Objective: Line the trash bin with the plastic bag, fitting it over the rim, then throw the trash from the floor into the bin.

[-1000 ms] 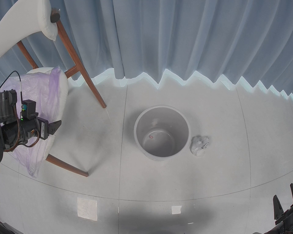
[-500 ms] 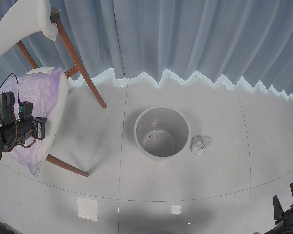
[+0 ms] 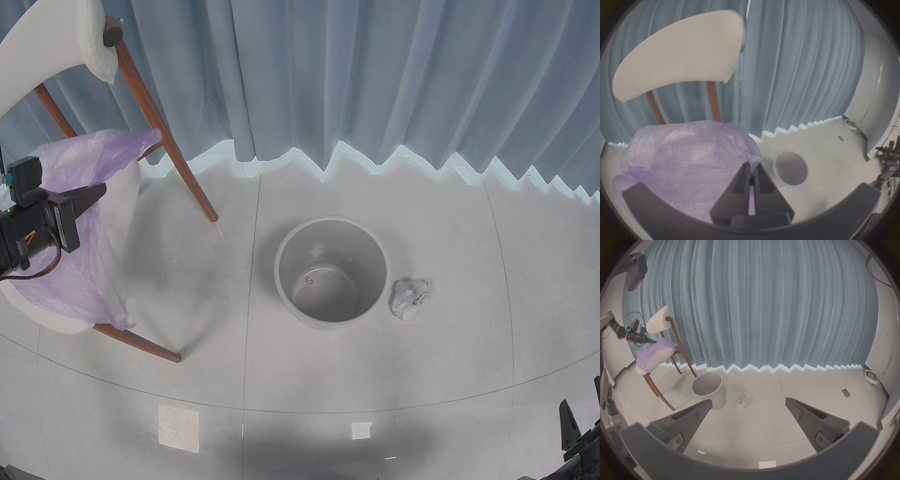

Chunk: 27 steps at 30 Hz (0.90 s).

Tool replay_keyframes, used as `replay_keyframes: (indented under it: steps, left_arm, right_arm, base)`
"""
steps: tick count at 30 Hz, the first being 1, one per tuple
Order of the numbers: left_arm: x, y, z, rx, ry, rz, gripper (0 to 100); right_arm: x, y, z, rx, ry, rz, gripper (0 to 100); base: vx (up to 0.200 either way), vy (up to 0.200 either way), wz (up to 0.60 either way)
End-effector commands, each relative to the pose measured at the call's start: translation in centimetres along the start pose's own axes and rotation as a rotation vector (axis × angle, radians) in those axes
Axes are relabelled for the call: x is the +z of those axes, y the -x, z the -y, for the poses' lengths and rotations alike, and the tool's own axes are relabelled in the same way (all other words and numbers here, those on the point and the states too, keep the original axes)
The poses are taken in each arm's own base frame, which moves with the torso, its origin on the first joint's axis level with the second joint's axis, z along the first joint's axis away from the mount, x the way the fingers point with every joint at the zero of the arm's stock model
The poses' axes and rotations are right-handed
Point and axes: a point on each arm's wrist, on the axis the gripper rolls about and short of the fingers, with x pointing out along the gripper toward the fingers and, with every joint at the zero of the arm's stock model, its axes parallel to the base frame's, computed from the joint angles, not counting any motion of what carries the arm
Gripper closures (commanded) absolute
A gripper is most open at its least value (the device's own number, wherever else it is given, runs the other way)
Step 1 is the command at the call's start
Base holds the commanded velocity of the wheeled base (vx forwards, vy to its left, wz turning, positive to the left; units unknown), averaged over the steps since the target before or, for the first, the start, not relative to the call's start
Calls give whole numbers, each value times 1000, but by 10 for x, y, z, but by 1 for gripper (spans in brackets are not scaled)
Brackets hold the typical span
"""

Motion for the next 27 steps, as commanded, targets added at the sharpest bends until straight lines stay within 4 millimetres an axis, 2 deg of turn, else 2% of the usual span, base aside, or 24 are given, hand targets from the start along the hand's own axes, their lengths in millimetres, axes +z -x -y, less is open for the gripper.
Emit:
replay_keyframes:
  steps: [1, 5, 7, 9, 10, 13, 19, 24, 27]
  left_arm:
    - [23, 2, 29, -184, -2, 91, 100]
    - [18, -11, 54, -320, 19, 62, 100]
    - [21, -20, 76, -420, 46, 56, 100]
    - [22, -25, 85, -459, 55, 52, 100]
    - [24, -33, 98, -509, 58, 47, 100]
    - [26, -49, 117, -557, 54, 38, 100]
    - [38, -67, 150, -610, 58, 53, 100]
    - [43, -76, 171, -638, 55, 64, 100]
    - [42, -79, 173, -629, 54, 61, 100]
  right_arm:
    - [-5, 0, 0, 1, -1, -2, 0]
    - [-5, 0, 0, 1, 0, -2, 0]
    - [-5, 0, 0, 1, 0, -2, 0]
    - [-5, 0, 0, -1, 0, -2, 0]
    - [-5, 0, 0, 1, 0, -2, 0]
    - [-5, 0, 0, 1, -1, -2, 0]
    - [-5, 0, 0, 1, -1, -2, 0]
    - [-5, 0, 0, -1, -3, -2, 0]
    - [-5, 0, 0, -1, -4, -2, 0]
  base:
    - [0, 0, 0]
    - [0, 0, 0]
    - [0, 0, 0]
    - [0, 0, 0]
    - [0, 0, 0]
    - [0, 0, 0]
    - [0, 0, 0]
    - [0, 0, 0]
    - [0, 0, 0]
